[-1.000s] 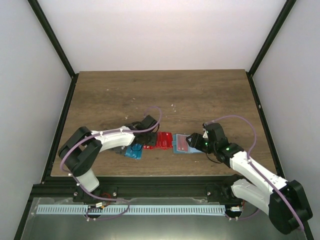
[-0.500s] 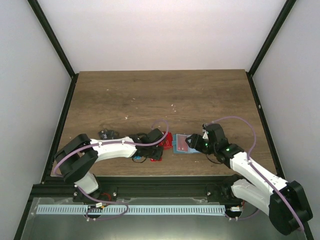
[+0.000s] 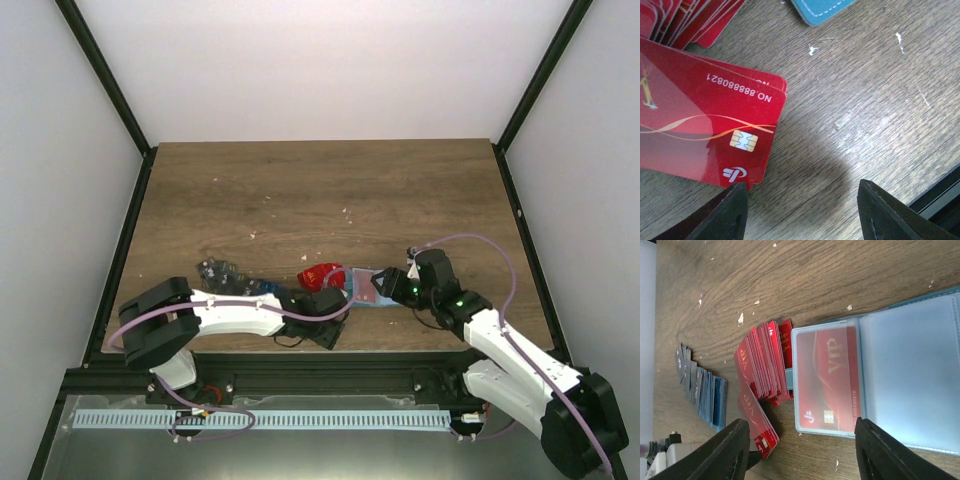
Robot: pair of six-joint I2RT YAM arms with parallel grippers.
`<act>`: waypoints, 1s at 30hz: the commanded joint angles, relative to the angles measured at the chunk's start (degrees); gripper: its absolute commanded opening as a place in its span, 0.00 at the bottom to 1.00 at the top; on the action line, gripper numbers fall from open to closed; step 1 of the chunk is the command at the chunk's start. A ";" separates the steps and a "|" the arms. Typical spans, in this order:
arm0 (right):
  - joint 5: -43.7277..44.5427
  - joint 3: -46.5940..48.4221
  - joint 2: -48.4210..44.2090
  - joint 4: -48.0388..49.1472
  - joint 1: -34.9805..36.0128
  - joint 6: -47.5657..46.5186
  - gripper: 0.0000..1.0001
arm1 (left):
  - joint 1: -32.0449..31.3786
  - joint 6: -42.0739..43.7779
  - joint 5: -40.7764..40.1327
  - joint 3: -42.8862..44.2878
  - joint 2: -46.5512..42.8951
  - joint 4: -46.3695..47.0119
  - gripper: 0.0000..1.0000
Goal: Put the credit cards into the card holder
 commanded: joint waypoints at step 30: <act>-0.14 -1.07 -1.59 -1.32 -0.53 1.86 0.60 | 8.25 8.74 1.11 -0.51 1.51 2.41 0.77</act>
